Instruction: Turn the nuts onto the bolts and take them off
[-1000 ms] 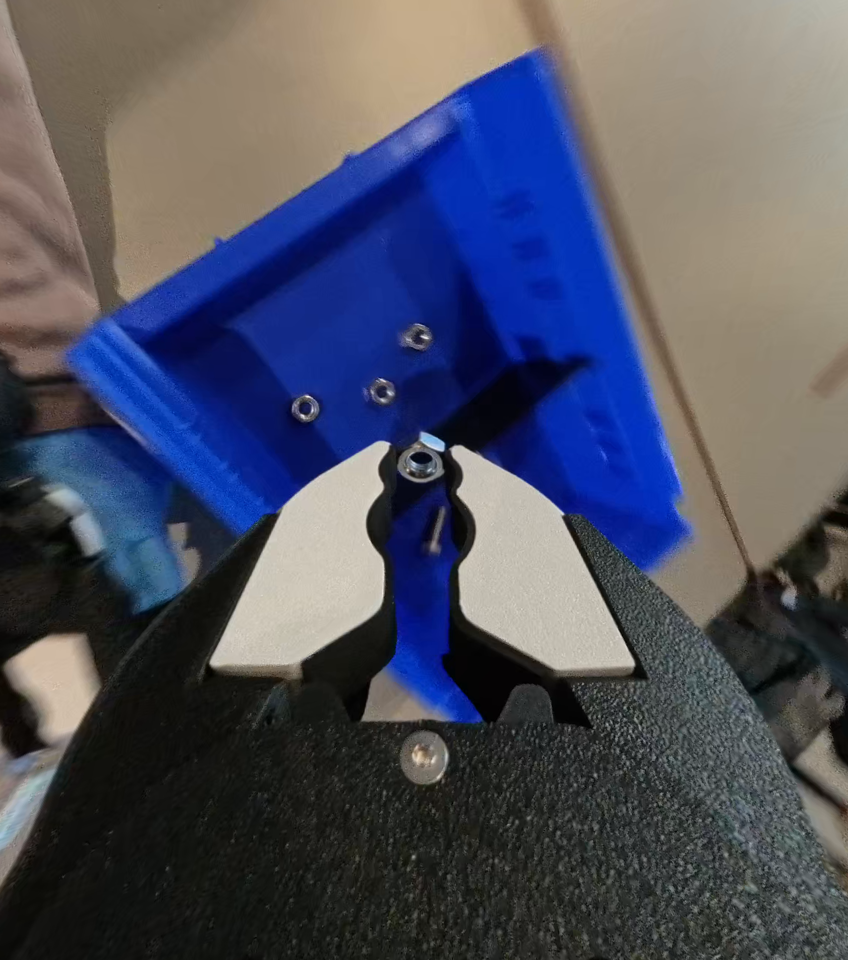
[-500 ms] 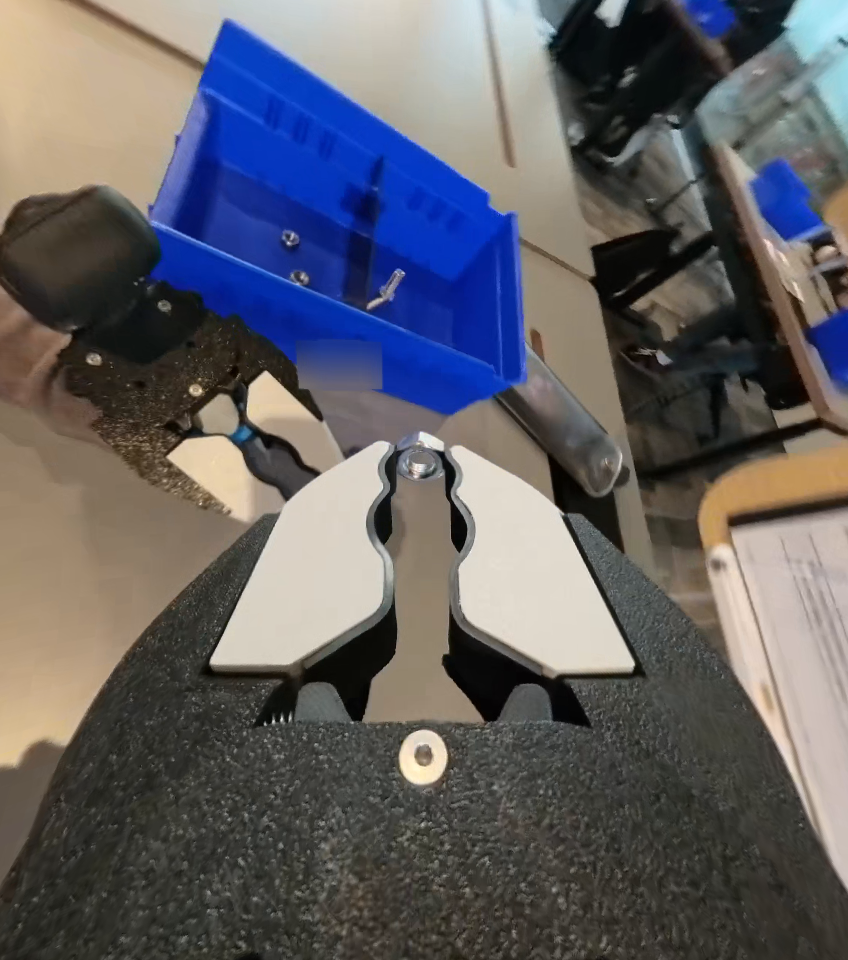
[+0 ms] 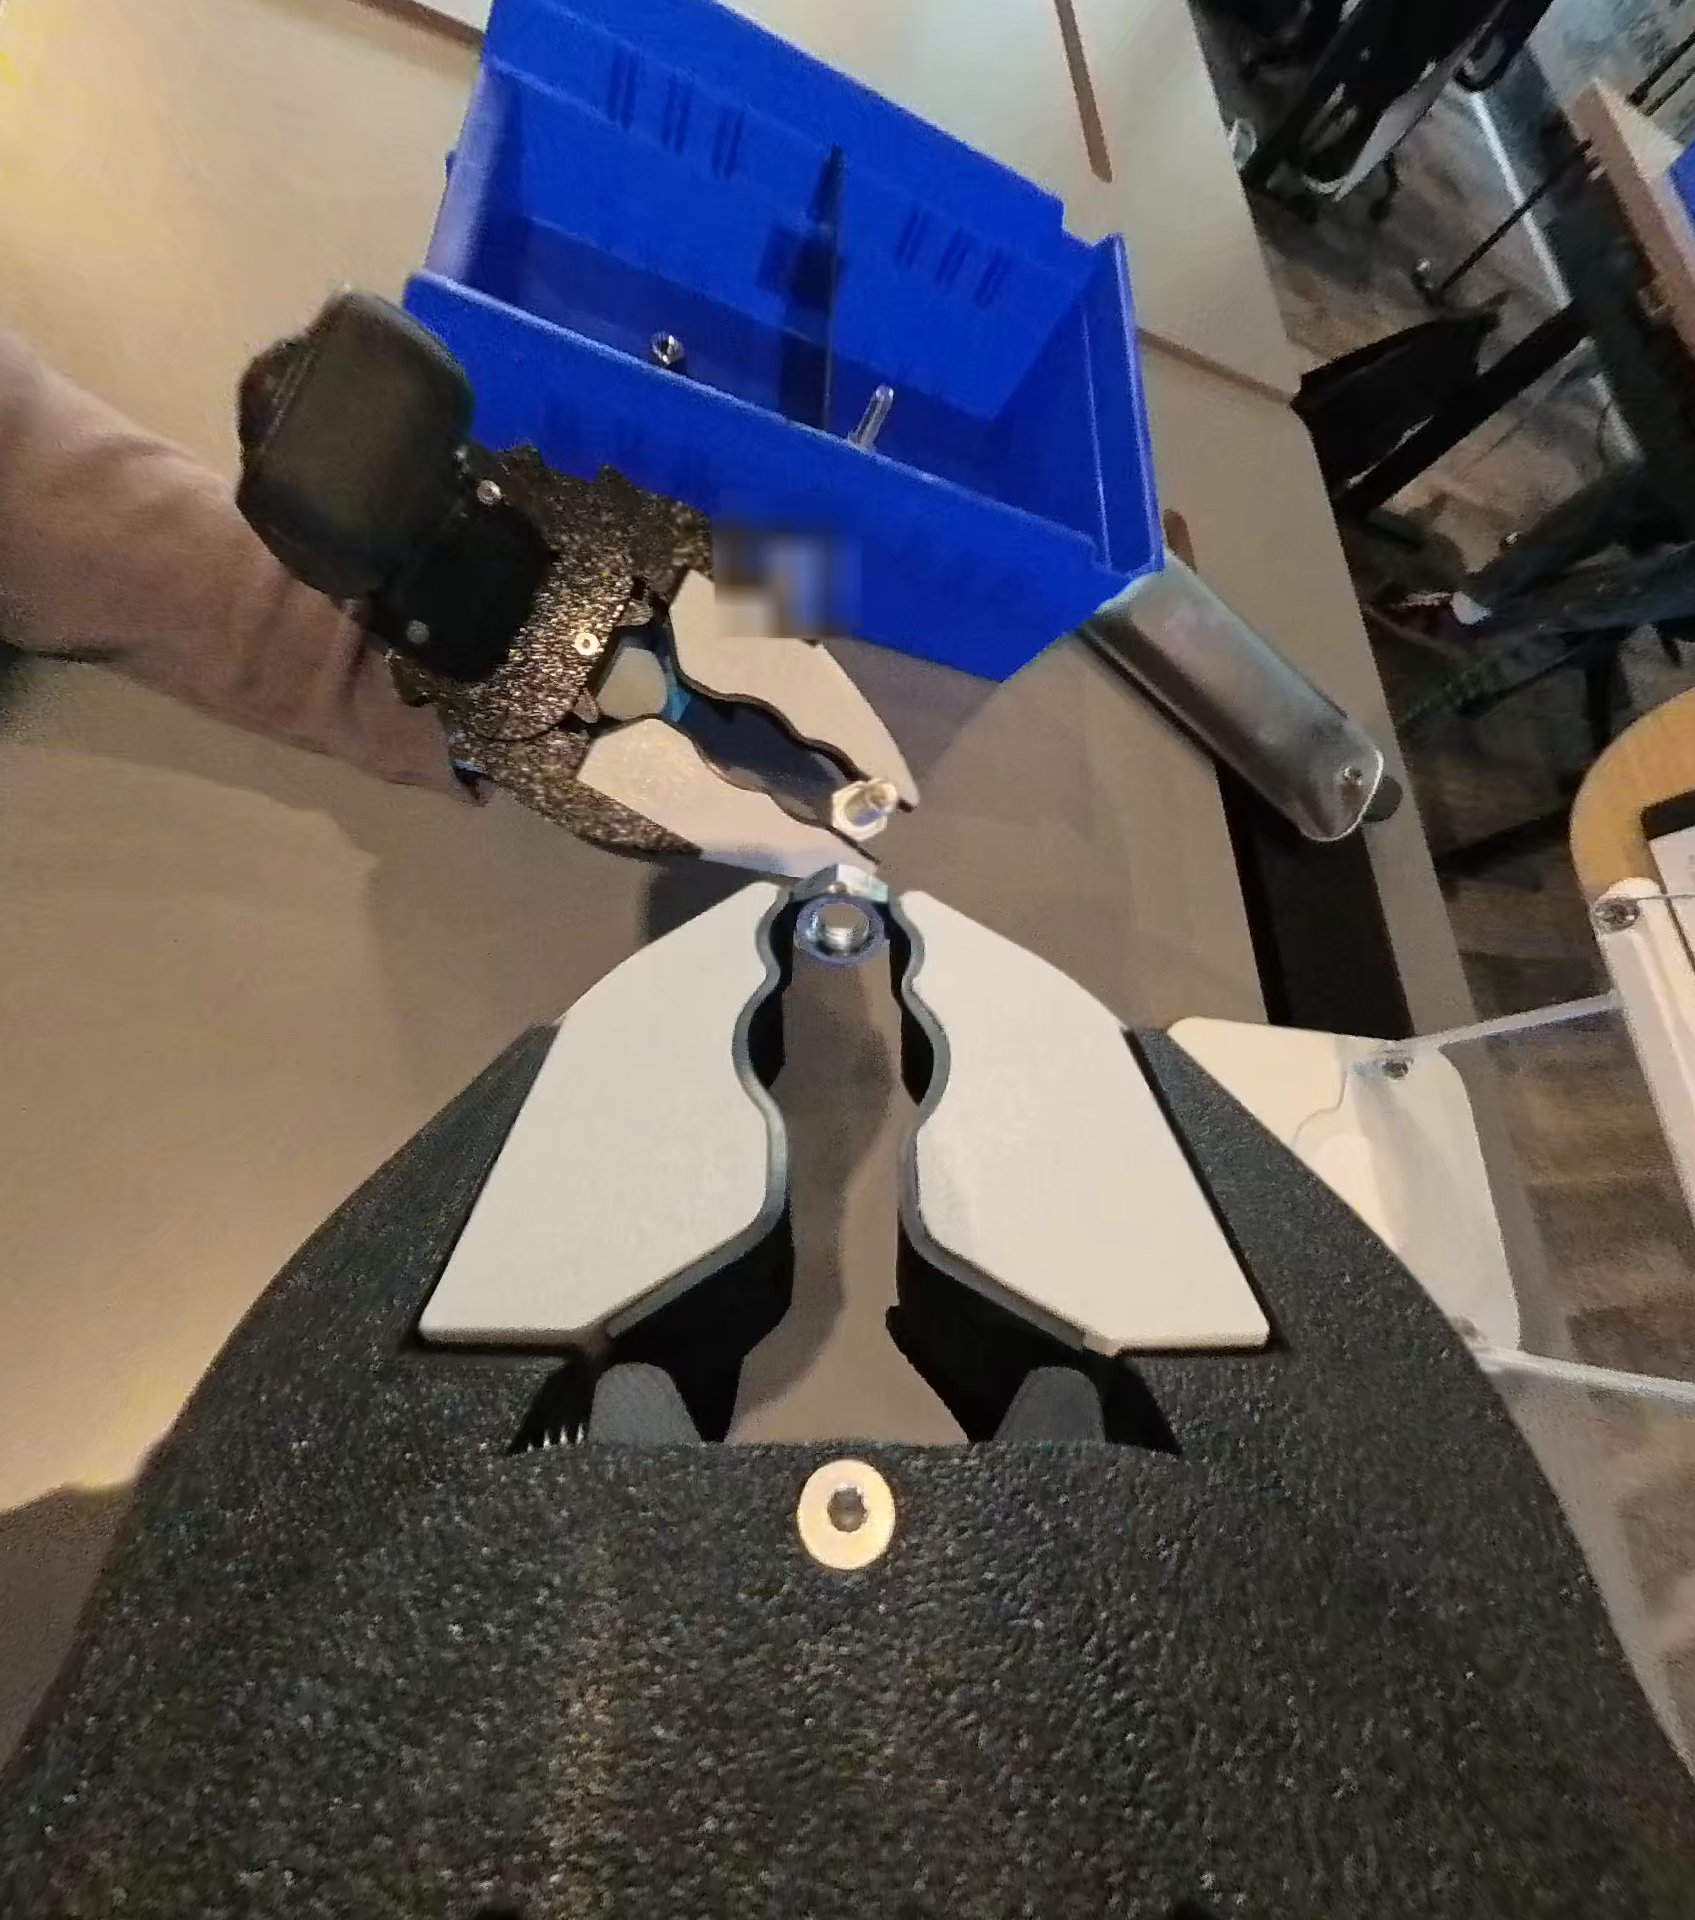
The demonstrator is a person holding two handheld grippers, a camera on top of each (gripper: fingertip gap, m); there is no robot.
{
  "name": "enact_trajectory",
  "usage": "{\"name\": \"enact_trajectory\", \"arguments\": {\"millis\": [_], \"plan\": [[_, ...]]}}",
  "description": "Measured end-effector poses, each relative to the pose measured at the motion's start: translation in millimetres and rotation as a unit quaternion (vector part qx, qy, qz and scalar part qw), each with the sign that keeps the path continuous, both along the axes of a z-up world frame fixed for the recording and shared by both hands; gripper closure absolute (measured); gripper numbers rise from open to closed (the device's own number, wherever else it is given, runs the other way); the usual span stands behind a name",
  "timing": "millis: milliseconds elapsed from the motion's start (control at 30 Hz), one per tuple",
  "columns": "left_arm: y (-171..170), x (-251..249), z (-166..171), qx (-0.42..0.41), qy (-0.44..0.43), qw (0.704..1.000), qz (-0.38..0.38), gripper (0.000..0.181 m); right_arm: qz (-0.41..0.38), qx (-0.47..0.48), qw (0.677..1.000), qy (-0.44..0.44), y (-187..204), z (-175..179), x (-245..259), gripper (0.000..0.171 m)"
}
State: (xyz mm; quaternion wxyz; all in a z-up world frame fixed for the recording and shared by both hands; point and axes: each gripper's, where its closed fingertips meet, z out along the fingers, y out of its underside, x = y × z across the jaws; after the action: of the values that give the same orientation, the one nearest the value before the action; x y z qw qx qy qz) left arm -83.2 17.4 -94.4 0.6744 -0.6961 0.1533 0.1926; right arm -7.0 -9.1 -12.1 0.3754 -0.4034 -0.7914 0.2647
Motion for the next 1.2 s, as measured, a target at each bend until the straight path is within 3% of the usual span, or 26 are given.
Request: {"name": "enact_trajectory", "arguments": {"millis": [33,367,667,1200], "plan": [[4.1,2.5,0.1,0.0,0.001,1.0,-0.001,0.163,0.0,0.001,1.0,-0.005,1.5,-1.2,2.3,0.155],[8.9,35.2,-14.8,-0.043,0.069,0.995,-0.056,0.163,0.015,0.015,0.999,-0.042,8.9,-17.6,5.5,0.154],[8.9,40.5,-38.0,-0.128,0.004,0.987,-0.094,0.163,0.012,0.023,0.992,-0.122,15.0,-61.5,-8.4,0.154],[9.7,51.1,-52.0,-0.164,0.039,0.979,-0.119,0.163,-0.003,0.001,0.981,-0.193,27.4,-95.8,-4.1,0.154]]}}
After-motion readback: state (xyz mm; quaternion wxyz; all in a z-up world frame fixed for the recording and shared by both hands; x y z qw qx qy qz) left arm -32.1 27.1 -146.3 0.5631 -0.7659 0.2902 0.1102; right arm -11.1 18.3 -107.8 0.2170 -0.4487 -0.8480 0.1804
